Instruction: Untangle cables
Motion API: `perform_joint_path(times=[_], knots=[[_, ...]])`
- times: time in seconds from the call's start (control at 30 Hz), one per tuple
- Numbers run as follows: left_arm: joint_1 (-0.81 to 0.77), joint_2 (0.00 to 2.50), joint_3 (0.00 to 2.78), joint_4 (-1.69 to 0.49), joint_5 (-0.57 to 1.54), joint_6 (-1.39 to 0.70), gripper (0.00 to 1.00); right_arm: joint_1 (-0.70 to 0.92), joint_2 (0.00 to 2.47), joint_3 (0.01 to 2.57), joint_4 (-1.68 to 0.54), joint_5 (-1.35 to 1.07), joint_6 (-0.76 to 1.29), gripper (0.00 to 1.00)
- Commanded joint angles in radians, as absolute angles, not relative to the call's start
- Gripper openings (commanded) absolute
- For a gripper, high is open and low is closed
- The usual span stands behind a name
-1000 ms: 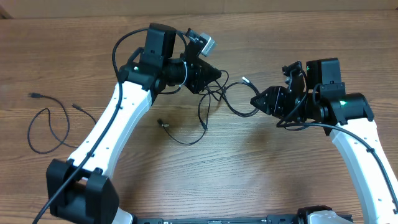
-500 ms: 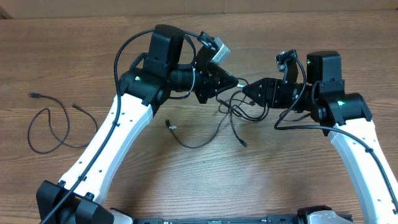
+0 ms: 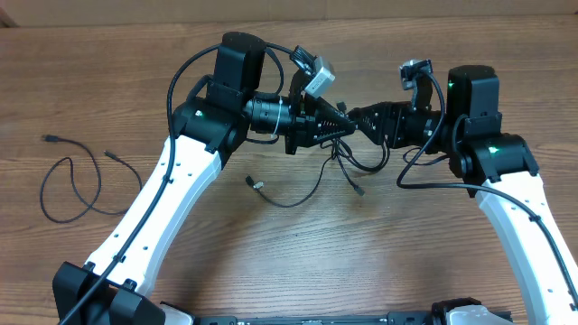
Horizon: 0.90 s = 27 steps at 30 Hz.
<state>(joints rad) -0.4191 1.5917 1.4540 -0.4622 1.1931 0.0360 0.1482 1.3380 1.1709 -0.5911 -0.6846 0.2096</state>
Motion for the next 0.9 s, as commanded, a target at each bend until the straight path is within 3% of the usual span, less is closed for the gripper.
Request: perform_joint_path(times=[0.0,0.4,0.67,0.8,0.87], knots=[[-0.419,1.575,1.476,-0.452,1.272,0.045,0.04,0.181,1.336,1.19,-0.574,-0.691,0.203,0.54],[-0.379,1.574,1.476,-0.336,1.411,-0.001,0.04,0.209,1.336,1.19,-0.623,-0.389,0.41,0.5],[-0.257,1.574,1.476,-0.296,1.493,-0.06,0.04,0.209,1.336,1.19,-0.748,-0.12,0.616,0.5],[-0.205,1.574,1.476,-0.294,1.407,-0.073,0.04,0.209,1.336,1.19,-0.771,-0.145,0.617,0.62],[-0.198,1.574,1.476,-0.252,1.376,-0.094,0.04,0.209,1.338,1.19,-0.762,-0.297,0.51,0.66]])
